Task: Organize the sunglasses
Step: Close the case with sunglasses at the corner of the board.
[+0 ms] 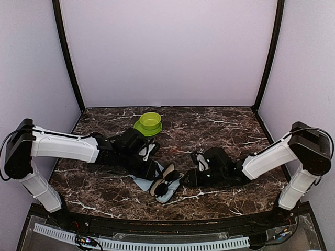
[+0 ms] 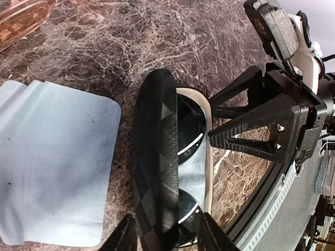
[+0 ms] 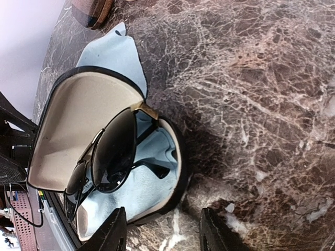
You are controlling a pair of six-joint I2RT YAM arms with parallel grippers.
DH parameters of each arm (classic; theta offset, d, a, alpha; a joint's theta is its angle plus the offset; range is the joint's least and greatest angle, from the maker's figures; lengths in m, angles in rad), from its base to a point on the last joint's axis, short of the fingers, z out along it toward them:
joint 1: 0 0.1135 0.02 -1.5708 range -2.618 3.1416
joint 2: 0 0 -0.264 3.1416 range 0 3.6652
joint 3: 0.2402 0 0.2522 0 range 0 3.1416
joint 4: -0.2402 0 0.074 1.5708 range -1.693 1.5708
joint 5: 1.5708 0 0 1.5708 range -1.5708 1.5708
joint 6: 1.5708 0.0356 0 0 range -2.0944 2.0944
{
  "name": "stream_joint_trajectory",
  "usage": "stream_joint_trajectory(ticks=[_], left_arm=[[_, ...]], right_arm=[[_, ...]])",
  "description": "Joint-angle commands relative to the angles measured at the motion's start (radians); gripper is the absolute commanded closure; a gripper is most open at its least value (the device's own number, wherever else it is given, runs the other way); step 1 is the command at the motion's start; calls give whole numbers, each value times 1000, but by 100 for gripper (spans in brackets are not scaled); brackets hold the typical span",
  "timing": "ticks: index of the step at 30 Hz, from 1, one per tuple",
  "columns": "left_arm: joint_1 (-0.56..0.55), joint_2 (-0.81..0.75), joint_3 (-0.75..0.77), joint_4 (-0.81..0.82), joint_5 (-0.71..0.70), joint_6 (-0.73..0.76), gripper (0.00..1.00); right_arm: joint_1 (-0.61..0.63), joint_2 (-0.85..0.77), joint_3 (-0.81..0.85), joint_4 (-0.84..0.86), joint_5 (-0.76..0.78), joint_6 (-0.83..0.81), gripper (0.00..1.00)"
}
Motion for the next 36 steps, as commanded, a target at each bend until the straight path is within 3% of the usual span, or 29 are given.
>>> stream_joint_trajectory(ticks=[1, 21, 36], left_arm=[[-17, 14, 12, 7, -6, 1, 59], [-112, 49, 88, -14, -46, 108, 60], [-163, 90, 178, -112, -158, 200, 60]], right_arm=[[7, -22, -19, 31, 11, 8, 52], [24, -4, -65, 54, 21, 44, 61], [24, -52, -92, 77, -24, 17, 55]])
